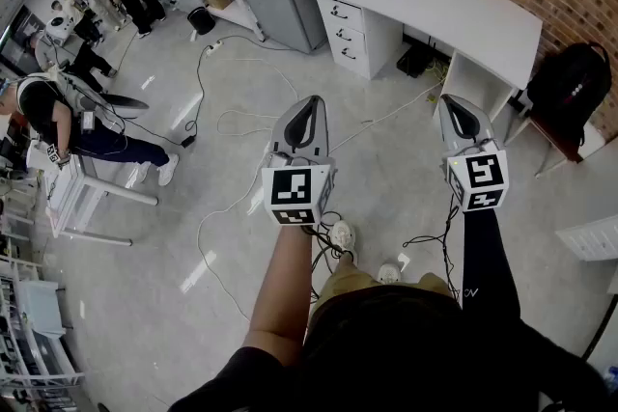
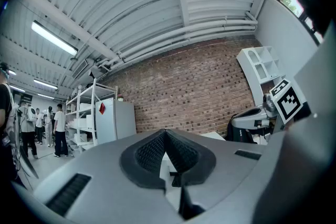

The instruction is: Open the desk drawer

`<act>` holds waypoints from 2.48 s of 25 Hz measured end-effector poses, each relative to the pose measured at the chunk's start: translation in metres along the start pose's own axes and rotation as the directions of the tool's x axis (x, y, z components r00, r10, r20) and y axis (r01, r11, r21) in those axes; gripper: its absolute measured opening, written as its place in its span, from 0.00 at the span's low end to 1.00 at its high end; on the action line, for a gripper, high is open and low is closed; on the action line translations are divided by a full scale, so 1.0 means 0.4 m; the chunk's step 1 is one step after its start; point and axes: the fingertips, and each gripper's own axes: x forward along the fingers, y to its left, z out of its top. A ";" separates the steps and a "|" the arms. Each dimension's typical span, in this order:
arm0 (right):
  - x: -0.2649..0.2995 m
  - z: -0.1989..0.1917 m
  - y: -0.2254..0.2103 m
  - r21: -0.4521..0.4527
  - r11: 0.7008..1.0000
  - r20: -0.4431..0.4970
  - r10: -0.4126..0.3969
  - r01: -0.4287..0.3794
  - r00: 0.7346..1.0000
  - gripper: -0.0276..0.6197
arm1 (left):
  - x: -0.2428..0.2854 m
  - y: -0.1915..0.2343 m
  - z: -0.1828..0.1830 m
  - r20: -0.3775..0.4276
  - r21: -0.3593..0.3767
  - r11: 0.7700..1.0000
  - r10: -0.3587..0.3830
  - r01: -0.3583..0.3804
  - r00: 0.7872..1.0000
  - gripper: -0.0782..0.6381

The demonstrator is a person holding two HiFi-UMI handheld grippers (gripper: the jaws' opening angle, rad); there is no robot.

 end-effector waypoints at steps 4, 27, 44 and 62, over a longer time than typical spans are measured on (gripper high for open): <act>-0.062 0.019 -0.004 0.008 1.000 0.015 0.000 -0.001 1.000 0.04 | -0.042 -0.051 0.027 -0.004 0.001 1.000 -0.007 0.007 1.000 0.12; -0.025 0.001 -0.029 -0.003 1.000 0.040 0.031 -0.031 0.999 0.04 | 0.033 -0.077 0.005 0.014 0.029 0.998 -0.050 0.049 0.999 0.76; 0.371 -0.060 -0.095 0.011 1.000 -0.009 0.017 -0.017 1.000 0.04 | 0.386 0.140 -0.090 -0.017 -0.012 0.997 -0.083 0.082 0.996 0.76; 0.768 -0.073 -0.119 -0.017 0.999 -0.060 -0.031 0.030 0.998 0.04 | 0.742 0.366 -0.170 -0.039 -0.046 0.983 -0.180 0.178 0.983 0.75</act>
